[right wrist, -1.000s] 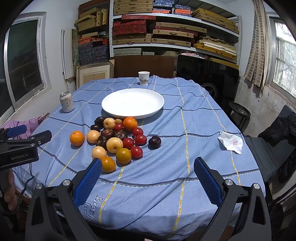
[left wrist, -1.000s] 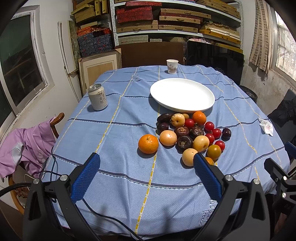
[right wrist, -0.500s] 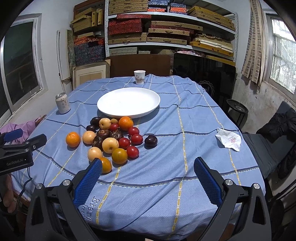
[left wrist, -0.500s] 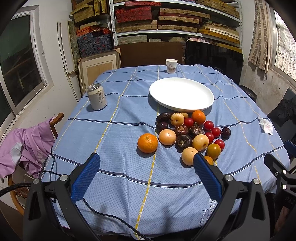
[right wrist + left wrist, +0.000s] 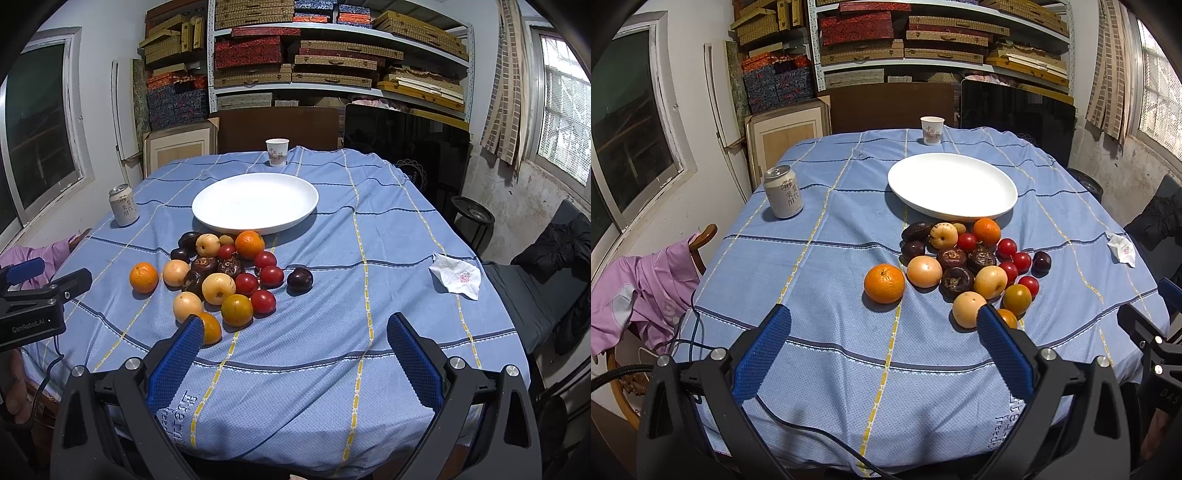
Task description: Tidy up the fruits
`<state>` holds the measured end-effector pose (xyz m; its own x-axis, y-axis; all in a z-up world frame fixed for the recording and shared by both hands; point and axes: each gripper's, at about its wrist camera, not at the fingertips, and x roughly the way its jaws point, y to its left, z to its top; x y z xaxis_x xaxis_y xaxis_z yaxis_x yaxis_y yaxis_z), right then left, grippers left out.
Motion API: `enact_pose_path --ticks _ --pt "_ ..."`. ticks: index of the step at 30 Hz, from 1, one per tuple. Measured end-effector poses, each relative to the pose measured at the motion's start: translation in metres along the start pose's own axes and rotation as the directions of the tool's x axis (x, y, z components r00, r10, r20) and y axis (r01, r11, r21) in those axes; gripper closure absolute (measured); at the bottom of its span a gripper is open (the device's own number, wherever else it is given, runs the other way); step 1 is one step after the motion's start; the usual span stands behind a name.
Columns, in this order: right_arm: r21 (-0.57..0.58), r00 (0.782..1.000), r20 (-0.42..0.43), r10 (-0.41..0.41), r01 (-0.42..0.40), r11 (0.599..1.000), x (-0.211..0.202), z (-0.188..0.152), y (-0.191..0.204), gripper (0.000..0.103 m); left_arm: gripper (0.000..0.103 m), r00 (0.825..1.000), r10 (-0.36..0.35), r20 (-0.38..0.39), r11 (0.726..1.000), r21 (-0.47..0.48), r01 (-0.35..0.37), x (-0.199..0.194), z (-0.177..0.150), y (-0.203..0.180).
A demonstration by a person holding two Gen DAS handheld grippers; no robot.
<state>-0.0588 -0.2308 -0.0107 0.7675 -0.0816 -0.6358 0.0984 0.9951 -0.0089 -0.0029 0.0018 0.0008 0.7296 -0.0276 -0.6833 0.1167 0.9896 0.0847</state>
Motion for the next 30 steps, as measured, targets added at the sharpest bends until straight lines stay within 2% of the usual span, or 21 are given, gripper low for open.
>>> enact_pose_path --ticks 30 --pt "0.008 1.000 -0.023 0.005 -0.005 1.000 0.0068 -0.0032 0.0008 0.003 0.004 1.000 -0.001 -0.002 1.000 0.001 0.001 -0.0012 -0.0020 -0.0014"
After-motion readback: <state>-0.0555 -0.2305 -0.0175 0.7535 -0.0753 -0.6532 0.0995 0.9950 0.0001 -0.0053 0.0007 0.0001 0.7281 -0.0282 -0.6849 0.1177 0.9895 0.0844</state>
